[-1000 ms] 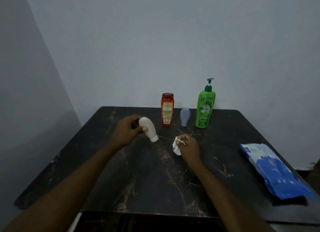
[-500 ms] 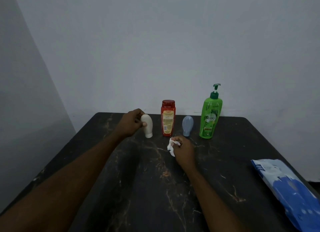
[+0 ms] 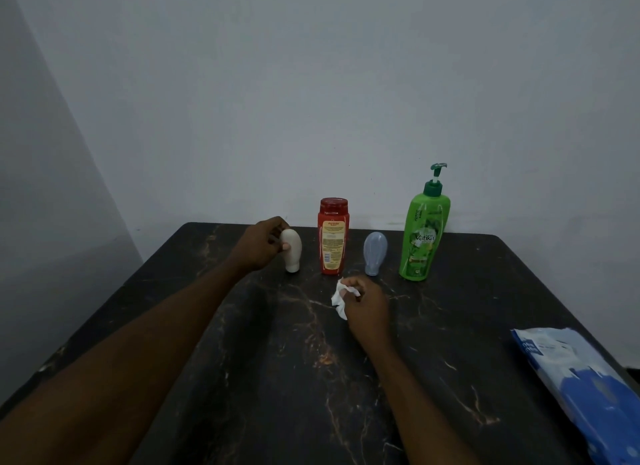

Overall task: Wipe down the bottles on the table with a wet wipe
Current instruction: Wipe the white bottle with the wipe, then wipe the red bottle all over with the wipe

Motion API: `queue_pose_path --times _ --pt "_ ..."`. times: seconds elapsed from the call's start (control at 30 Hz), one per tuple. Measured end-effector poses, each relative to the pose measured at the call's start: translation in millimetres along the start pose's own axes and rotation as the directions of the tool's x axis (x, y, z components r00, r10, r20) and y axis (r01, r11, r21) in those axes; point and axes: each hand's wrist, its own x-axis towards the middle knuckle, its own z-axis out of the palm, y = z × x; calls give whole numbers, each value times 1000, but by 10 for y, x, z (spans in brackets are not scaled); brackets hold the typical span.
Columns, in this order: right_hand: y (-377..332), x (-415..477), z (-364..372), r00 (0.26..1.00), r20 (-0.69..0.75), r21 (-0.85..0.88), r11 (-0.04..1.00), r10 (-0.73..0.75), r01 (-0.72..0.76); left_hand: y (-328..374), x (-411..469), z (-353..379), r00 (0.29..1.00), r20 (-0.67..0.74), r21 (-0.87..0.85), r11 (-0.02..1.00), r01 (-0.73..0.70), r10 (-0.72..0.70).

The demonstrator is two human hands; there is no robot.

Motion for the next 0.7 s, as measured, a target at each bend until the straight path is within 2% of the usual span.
queue_pose_path --times 0.53,0.6,0.7 --pt "25 33 23 999 8 16 999 42 -43 -3 60 63 995 84 39 998 49 -52" --pt "32 29 21 999 5 36 999 39 -39 50 67 13 999 39 62 998 24 -26" --pt "34 30 21 999 5 40 999 34 -34 223 126 -116 994 -37 99 990 -98 102"
